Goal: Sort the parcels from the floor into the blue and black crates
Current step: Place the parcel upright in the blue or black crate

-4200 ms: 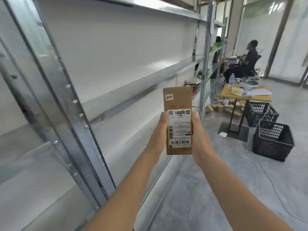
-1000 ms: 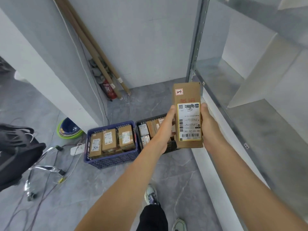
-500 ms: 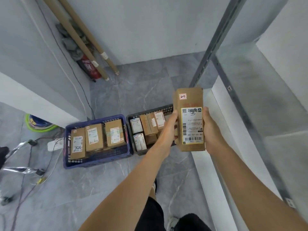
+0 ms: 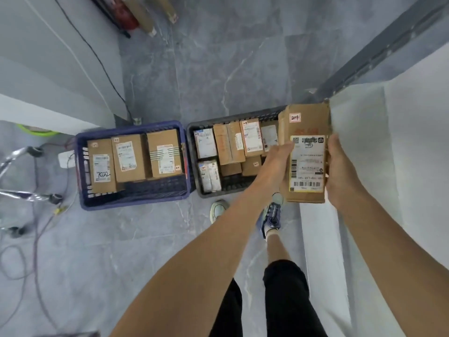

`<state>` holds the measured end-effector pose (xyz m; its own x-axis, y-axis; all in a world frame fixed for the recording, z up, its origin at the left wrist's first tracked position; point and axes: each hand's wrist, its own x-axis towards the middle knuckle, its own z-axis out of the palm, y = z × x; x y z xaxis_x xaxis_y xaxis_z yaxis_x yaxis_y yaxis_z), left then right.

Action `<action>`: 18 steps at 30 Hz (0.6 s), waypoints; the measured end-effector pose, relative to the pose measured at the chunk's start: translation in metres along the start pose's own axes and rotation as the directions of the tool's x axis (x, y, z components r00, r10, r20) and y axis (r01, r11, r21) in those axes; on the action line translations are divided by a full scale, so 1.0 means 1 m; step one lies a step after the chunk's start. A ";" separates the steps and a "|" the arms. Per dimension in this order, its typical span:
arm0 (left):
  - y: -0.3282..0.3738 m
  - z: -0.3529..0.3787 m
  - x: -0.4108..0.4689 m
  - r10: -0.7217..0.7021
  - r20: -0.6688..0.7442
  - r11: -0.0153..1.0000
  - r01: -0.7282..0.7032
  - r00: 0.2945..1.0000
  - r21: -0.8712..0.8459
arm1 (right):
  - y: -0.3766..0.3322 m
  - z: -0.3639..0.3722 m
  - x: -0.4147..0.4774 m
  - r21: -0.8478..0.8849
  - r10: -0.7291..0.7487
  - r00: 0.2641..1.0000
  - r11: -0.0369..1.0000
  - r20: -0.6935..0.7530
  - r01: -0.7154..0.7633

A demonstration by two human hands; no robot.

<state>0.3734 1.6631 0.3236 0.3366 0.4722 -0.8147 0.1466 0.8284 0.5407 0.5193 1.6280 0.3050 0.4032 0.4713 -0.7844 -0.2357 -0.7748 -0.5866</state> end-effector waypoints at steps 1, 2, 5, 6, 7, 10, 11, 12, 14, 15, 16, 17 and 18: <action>-0.006 -0.002 0.022 -0.023 -0.007 1.000 0.023 1.000 -0.001 | 0.008 0.003 0.025 -0.002 0.014 1.000 1.000 0.005 -0.014; -0.011 -0.004 0.042 -0.034 -0.022 0.999 0.034 0.999 0.000 | 0.012 0.006 0.043 -0.026 0.029 1.000 0.999 0.008 -0.029; -0.032 -0.007 0.106 -0.073 -0.059 0.997 0.075 0.996 0.031 | 0.034 0.016 0.113 -0.076 0.098 0.995 0.993 0.033 -0.095; -0.041 -0.007 0.128 -0.086 -0.087 0.995 0.091 0.992 0.050 | 0.039 0.020 0.134 -0.091 0.116 0.993 0.990 0.036 -0.112; -0.051 -0.006 0.152 -0.097 -0.116 0.992 0.105 0.988 0.067 | 0.049 0.022 0.159 -0.103 0.133 0.990 0.986 0.045 -0.128; -0.086 -0.009 0.232 -0.123 -0.179 0.988 0.137 0.976 0.069 | 0.063 0.036 0.217 -0.133 0.144 0.987 0.982 0.073 -0.133; -0.091 -0.010 0.250 -0.126 -0.183 0.988 0.139 0.975 0.060 | 0.068 0.040 0.236 -0.146 0.143 0.987 0.981 0.078 -0.131; -0.092 -0.012 0.264 -0.124 -0.190 0.988 0.138 0.974 0.065 | 0.071 0.045 0.250 -0.168 0.143 0.987 0.977 0.080 -0.128; -0.097 -0.014 0.289 -0.111 -0.174 0.987 0.129 0.978 0.094 | 0.078 0.051 0.275 -0.193 0.146 0.987 0.973 0.074 -0.129; -0.099 -0.016 0.301 -0.106 -0.177 0.987 0.125 0.978 0.104 | 0.080 0.054 0.286 -0.189 0.154 0.986 0.972 0.070 -0.139; -0.101 -0.018 0.312 -0.115 -0.188 0.986 0.135 0.975 0.096 | 0.082 0.058 0.296 -0.182 0.165 0.984 0.971 0.058 -0.152; -0.102 -0.020 0.323 -0.116 -0.194 0.987 0.134 0.974 0.083 | 0.085 0.060 0.308 -0.168 0.178 0.983 0.971 0.042 -0.169; -0.100 -0.021 0.329 -0.124 -0.202 0.986 0.143 0.972 0.083 | 0.087 0.063 0.316 -0.159 0.190 0.981 0.970 0.029 -0.183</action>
<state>0.4503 1.7418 -0.0034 0.1211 0.4167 -0.9009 0.2701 0.8595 0.4339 0.5708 1.7358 -0.0063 0.3251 0.3274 -0.8872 -0.1620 -0.9050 -0.3933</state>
